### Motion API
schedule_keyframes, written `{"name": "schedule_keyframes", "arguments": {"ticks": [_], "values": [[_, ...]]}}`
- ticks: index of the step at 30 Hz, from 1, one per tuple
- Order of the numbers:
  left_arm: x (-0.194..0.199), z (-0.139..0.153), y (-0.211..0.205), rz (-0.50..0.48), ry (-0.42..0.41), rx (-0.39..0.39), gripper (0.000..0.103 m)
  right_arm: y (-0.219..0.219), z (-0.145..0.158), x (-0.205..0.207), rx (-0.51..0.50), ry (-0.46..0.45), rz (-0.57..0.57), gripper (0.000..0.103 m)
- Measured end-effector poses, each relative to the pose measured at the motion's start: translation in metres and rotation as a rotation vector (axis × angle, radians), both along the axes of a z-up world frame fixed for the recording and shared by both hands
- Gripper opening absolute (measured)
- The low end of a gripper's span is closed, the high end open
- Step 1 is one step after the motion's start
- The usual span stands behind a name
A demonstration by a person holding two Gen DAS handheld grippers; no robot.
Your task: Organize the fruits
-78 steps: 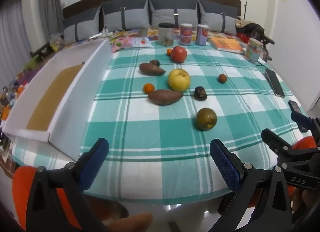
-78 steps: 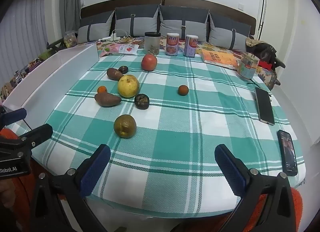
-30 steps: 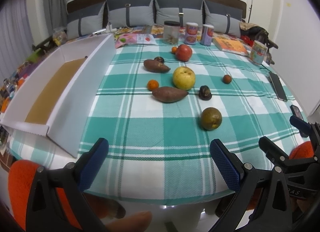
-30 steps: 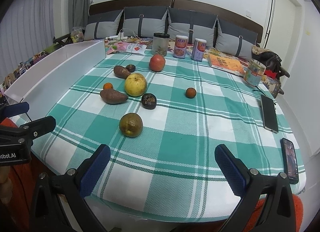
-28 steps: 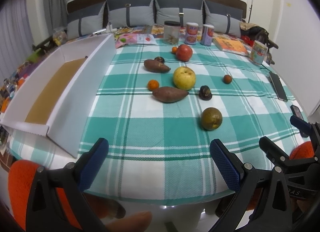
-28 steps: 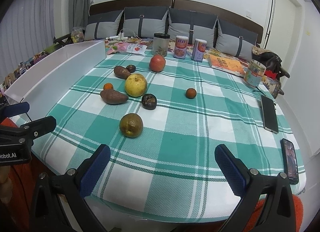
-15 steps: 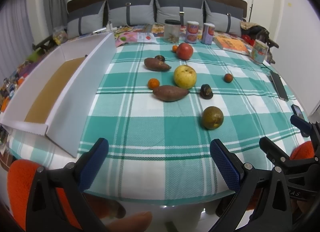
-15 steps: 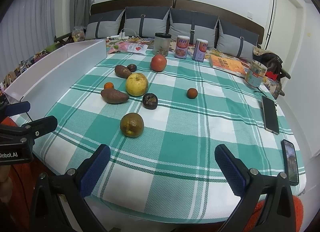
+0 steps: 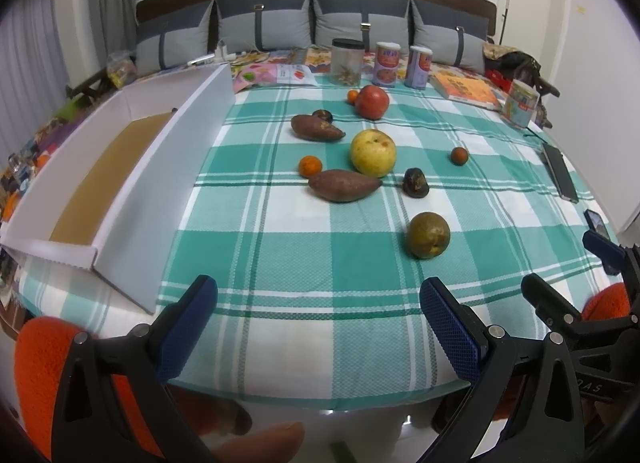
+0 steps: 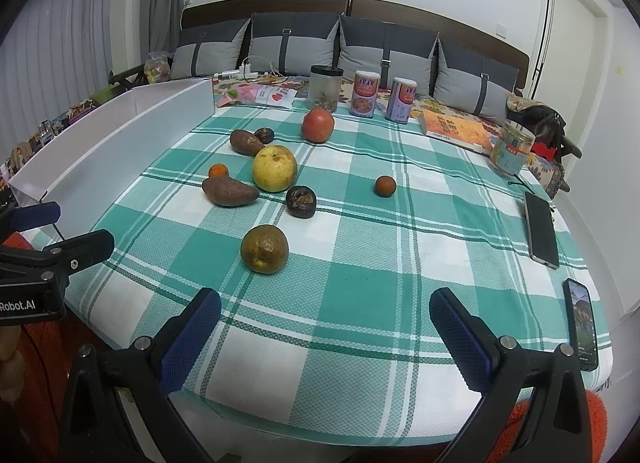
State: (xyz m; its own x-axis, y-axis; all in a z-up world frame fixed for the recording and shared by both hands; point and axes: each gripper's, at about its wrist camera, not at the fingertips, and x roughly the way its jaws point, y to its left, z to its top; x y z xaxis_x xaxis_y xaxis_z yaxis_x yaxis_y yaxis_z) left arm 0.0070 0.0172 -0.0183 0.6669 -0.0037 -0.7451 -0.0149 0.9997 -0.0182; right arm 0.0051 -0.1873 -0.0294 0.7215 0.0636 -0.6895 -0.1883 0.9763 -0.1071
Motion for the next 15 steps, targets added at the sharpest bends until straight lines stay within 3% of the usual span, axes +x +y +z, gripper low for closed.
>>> {"name": "schedule_keyframes", "arguments": {"ticks": [15], "values": [[0.0003, -0.0014, 0.0009, 0.003, 0.000, 0.001, 0.102, 0.0005, -0.0013, 0.0004, 0.001, 0.000, -0.001, 0.103]]}}
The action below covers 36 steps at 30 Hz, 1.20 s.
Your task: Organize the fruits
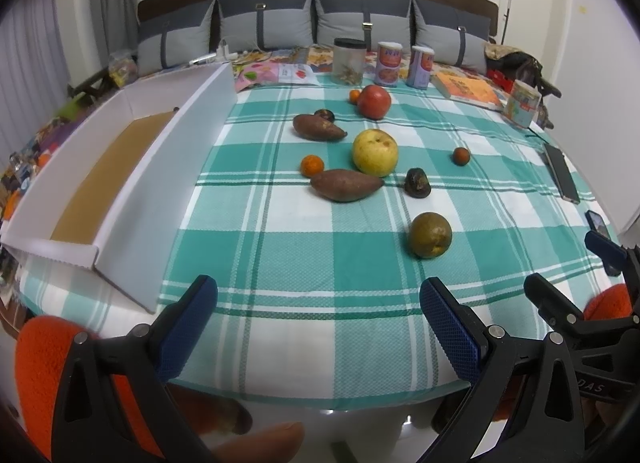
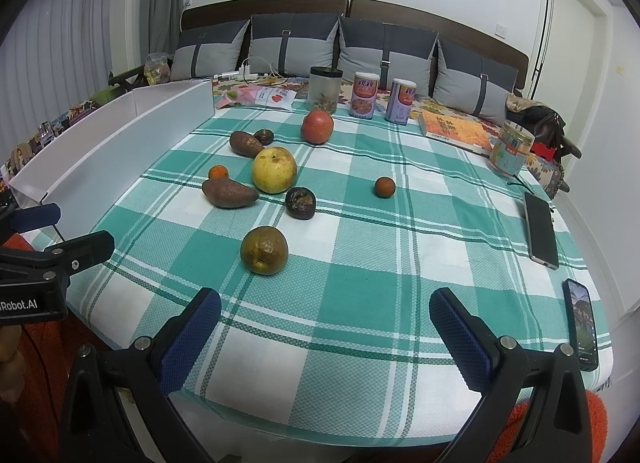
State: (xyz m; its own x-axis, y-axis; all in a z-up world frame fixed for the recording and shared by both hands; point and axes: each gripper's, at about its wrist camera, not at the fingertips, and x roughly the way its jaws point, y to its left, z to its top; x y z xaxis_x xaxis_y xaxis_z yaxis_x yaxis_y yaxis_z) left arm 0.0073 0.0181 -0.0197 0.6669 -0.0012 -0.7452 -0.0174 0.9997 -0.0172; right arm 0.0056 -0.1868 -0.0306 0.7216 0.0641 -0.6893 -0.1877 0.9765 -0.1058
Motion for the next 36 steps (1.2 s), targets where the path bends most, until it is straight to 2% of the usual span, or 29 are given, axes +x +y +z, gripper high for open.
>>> {"name": "schedule_keyframes", "arguments": {"ticks": [36], "values": [[0.0011, 0.0008, 0.0022, 0.002, 0.004, 0.001, 0.102, -0.0017, -0.0004, -0.0001, 0.003, 0.000, 0.000, 0.103]]}}
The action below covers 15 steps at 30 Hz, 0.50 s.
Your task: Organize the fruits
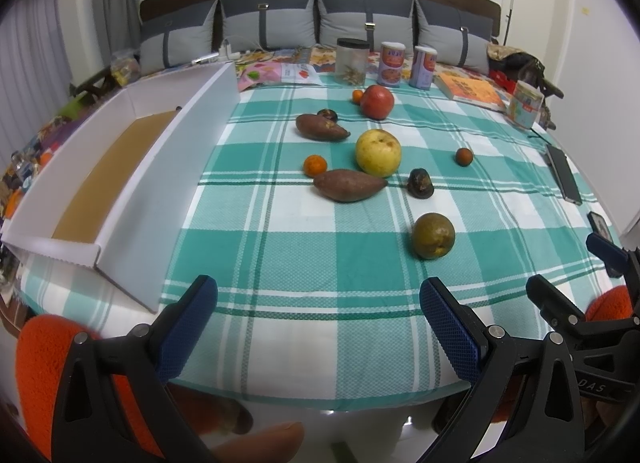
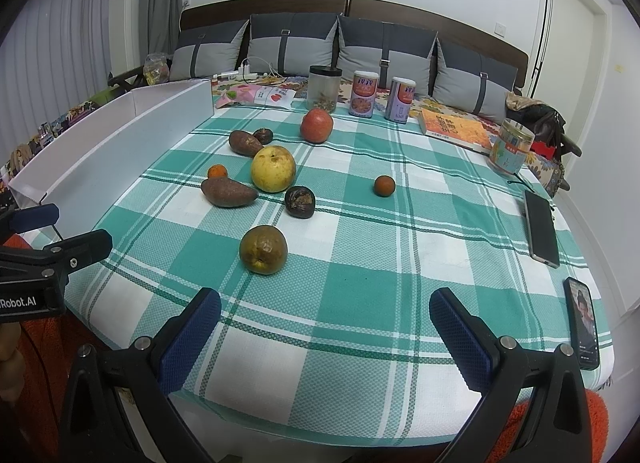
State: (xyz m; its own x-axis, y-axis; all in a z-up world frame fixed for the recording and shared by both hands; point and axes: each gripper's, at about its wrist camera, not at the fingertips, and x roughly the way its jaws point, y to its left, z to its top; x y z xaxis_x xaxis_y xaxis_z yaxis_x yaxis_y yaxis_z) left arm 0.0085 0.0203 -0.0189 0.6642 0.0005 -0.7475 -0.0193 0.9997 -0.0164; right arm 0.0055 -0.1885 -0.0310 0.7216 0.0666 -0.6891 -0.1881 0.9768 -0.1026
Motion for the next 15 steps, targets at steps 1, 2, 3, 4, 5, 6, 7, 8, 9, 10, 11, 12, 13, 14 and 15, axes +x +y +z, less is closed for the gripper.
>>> {"name": "schedule_keyframes", "arguments": {"ticks": [1, 2, 3, 4, 5, 6, 7, 8, 9, 10, 11, 12, 13, 14, 15], "values": [[0.0005, -0.0002, 0.0008, 0.001, 0.000, 0.000, 0.102, -0.0001, -0.0001, 0.0000, 0.000, 0.000, 0.000, 0.103], [0.0007, 0.0000, 0.0010, 0.001, 0.001, 0.000, 0.102, -0.0001, -0.0005, -0.0002, 0.000, 0.000, -0.001, 0.103], [0.0007, 0.0000, 0.0010, 0.000, 0.001, -0.001, 0.102, -0.0001, -0.0002, 0.0000, 0.000, 0.000, -0.001, 0.103], [0.0008, 0.0000, 0.0010, 0.001, 0.001, 0.000, 0.102, 0.0000, -0.0006, 0.0000, 0.001, 0.000, -0.001, 0.103], [0.0008, 0.0000, 0.0010, 0.000, 0.001, 0.000, 0.102, -0.0002, 0.0000, 0.0001, 0.000, 0.000, -0.001, 0.103], [0.0007, 0.0000, 0.0011, 0.000, 0.001, 0.000, 0.102, -0.0001, -0.0003, 0.0000, 0.000, 0.000, -0.001, 0.103], [0.0007, 0.0000, 0.0011, 0.001, 0.000, 0.000, 0.102, 0.0000, -0.0005, -0.0002, 0.001, 0.001, 0.000, 0.103], [0.0008, -0.0002, 0.0015, 0.001, 0.000, 0.000, 0.102, -0.0002, -0.0001, 0.0001, 0.000, 0.001, 0.000, 0.103], [0.0010, -0.0004, 0.0018, 0.001, 0.000, 0.000, 0.102, -0.0001, -0.0003, 0.0001, 0.000, 0.000, 0.000, 0.103], [0.0008, -0.0001, 0.0012, 0.000, 0.001, 0.000, 0.102, -0.0002, -0.0001, 0.0002, 0.000, 0.000, 0.000, 0.103], [0.0007, 0.0000, 0.0011, 0.000, 0.001, 0.000, 0.102, -0.0003, 0.0000, 0.0003, 0.000, 0.001, 0.000, 0.103], [0.0007, -0.0001, 0.0011, 0.000, 0.001, 0.000, 0.102, -0.0002, -0.0006, 0.0001, 0.001, 0.001, 0.000, 0.103], [0.0011, -0.0001, 0.0023, 0.001, 0.001, 0.000, 0.102, -0.0002, -0.0005, 0.0001, 0.001, 0.001, 0.000, 0.103], [0.0011, -0.0001, 0.0022, 0.001, 0.001, 0.000, 0.102, -0.0003, 0.0001, 0.0003, 0.000, 0.001, 0.000, 0.103], [0.0014, -0.0003, 0.0032, 0.001, 0.002, 0.000, 0.102, -0.0002, -0.0001, 0.0002, 0.000, 0.001, 0.000, 0.103]]}}
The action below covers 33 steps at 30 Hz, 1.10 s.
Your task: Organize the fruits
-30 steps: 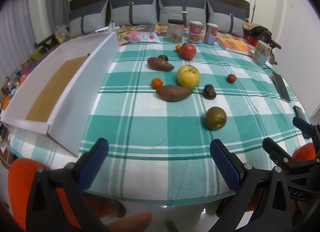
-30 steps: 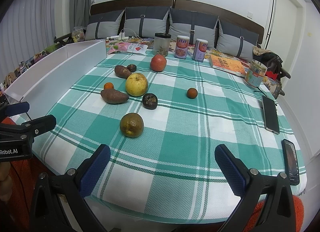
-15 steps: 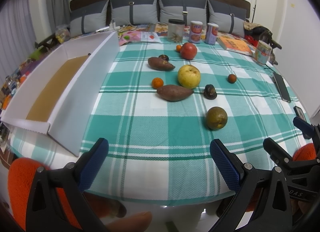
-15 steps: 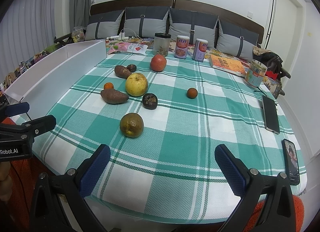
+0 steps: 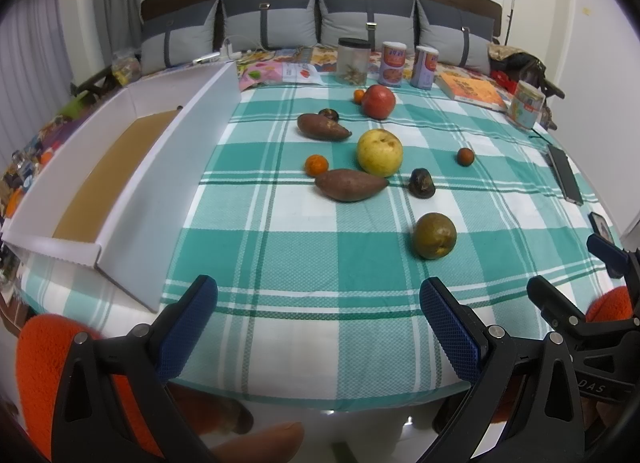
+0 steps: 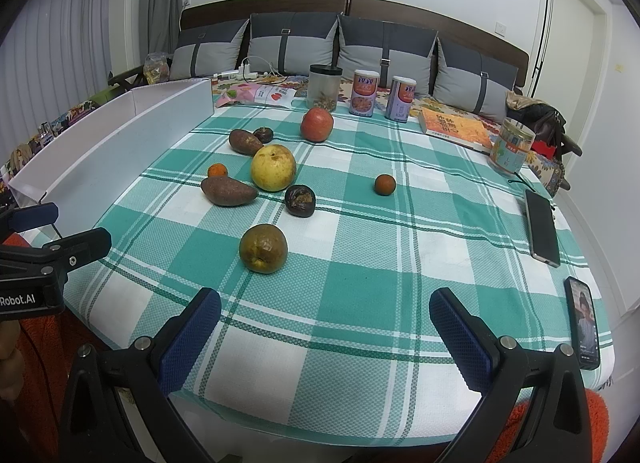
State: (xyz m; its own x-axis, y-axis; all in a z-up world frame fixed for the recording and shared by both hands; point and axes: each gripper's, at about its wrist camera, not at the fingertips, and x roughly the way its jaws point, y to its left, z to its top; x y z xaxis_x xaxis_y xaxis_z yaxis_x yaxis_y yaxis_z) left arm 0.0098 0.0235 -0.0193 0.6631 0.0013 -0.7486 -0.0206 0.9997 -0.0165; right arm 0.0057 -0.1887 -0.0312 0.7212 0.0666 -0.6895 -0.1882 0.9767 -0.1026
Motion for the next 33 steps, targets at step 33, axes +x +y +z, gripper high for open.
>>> {"name": "schedule_keyframes", "arguments": {"ticks": [33], "values": [[0.0006, -0.0029, 0.0071, 0.001, 0.005, 0.000, 0.102, 0.0004, -0.0061, 0.0014, 0.003, 0.015, -0.001, 0.103]]}}
